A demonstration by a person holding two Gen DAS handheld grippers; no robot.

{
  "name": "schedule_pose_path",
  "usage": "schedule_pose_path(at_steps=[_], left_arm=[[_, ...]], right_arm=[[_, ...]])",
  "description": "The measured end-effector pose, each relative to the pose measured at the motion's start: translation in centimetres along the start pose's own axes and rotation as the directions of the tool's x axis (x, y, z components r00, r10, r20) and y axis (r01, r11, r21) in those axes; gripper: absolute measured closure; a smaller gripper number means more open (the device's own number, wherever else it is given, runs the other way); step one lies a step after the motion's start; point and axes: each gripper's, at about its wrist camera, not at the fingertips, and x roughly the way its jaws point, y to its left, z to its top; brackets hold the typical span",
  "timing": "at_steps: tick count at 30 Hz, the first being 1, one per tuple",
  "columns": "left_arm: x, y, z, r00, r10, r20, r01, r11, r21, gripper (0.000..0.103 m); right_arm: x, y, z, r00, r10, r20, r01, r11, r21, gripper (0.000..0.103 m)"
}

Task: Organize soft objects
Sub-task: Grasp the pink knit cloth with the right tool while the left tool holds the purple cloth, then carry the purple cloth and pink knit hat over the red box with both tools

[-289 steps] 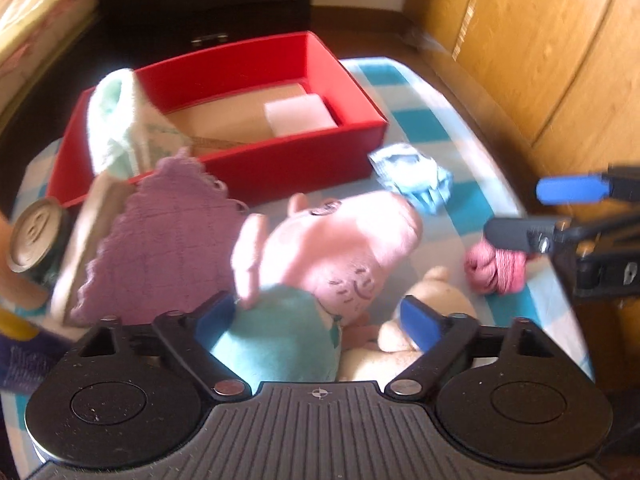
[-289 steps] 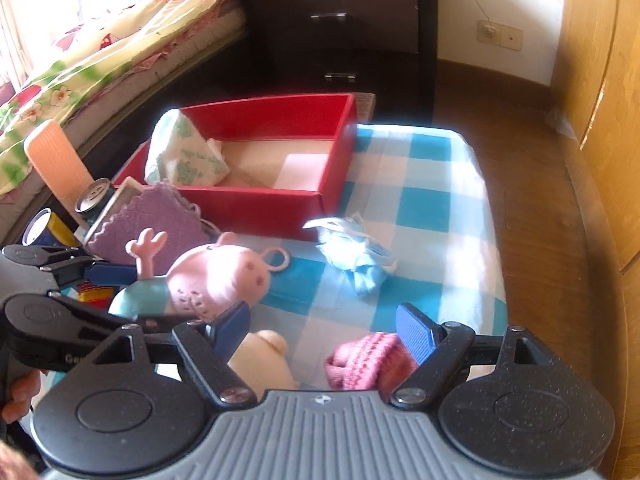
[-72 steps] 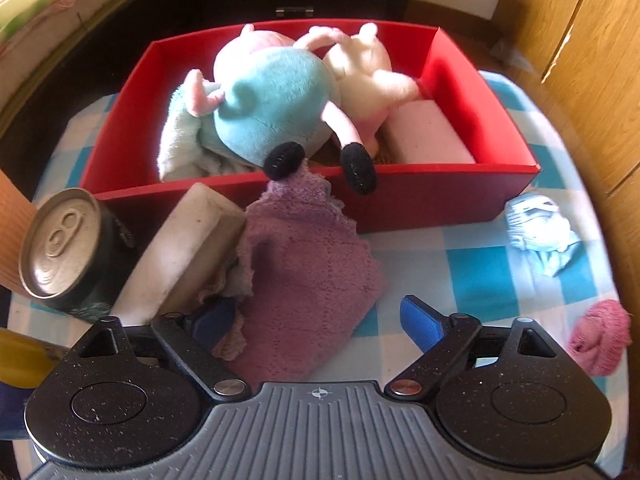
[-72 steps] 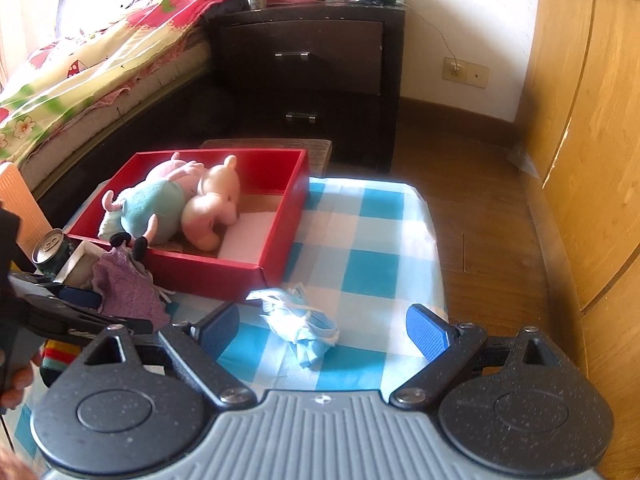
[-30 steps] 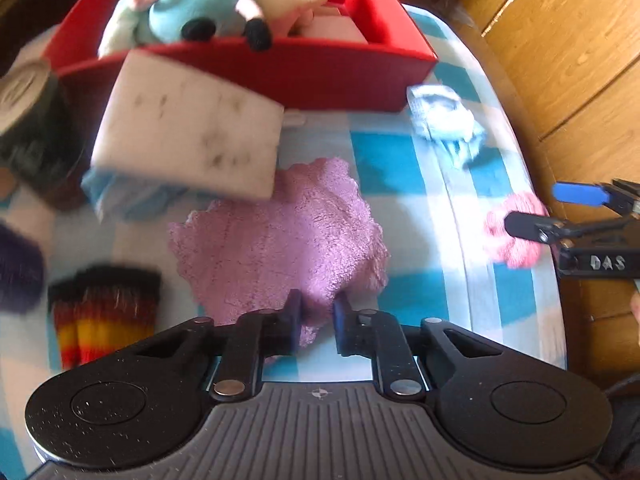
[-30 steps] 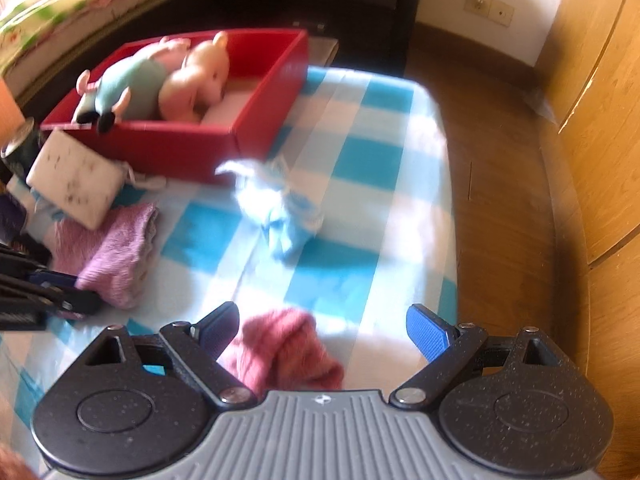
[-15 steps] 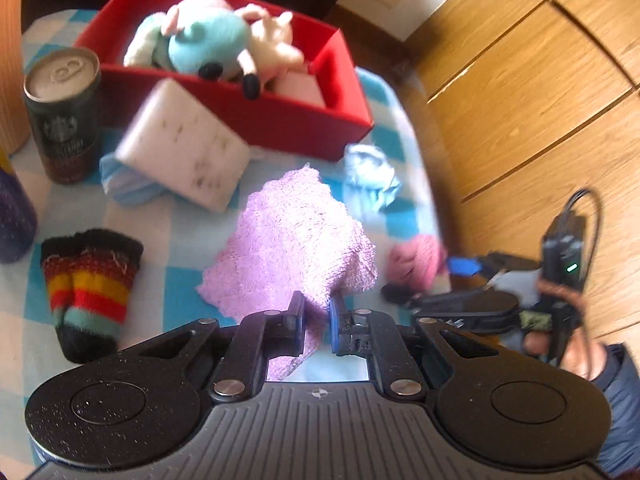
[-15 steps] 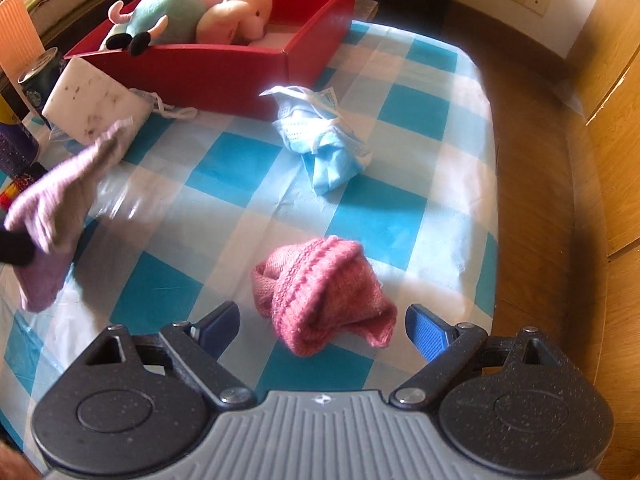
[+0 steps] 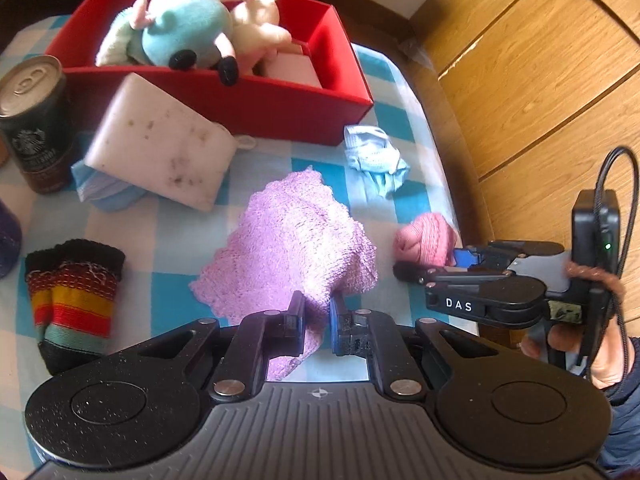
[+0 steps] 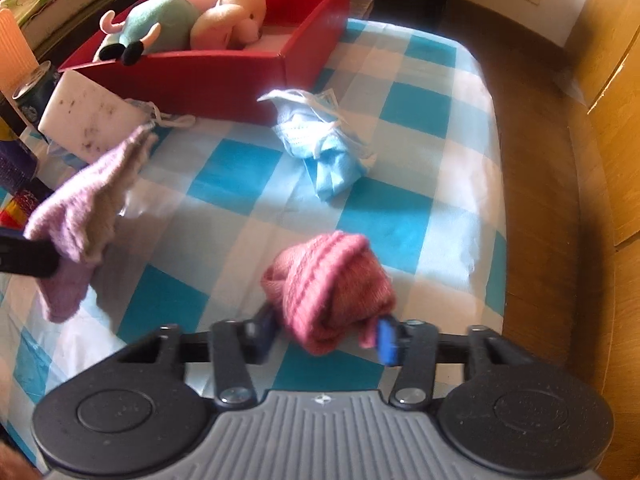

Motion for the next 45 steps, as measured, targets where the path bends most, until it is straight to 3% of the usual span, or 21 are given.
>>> schedule_pose_path(at_steps=[9, 22, 28, 35, 45], left_arm=[[-0.6, -0.5, 0.4, 0.998, 0.057, 0.027, -0.058, 0.998, 0.016, 0.094], [-3.9, -1.5, 2.1, 0.987, 0.047, 0.154, -0.049, 0.999, 0.01, 0.094], [-5.3, -2.3, 3.5, 0.972, 0.041, 0.23, -0.043, 0.999, 0.006, 0.094], [-7.0, -3.0, 6.1, 0.943, 0.044, 0.329, -0.049, 0.999, 0.007, 0.094], [-8.2, -3.6, 8.0, 0.904, 0.09, 0.419, -0.105, 0.994, 0.013, 0.094]], right_arm=[[-2.0, 1.4, 0.4, 0.997, 0.042, 0.06, -0.04, 0.999, -0.034, 0.088], [-7.0, 3.7, 2.3, 0.97, 0.114, 0.214, -0.105, 0.993, -0.055, 0.088], [-8.7, 4.1, 3.7, 0.952, 0.119, 0.284, -0.111, 0.993, -0.045, 0.088], [-10.1, 4.3, 6.1, 0.926, 0.114, 0.36, -0.114, 0.993, -0.021, 0.088], [-11.3, 4.4, 8.8, 0.891, 0.105, 0.442, -0.124, 0.992, 0.014, 0.088]])
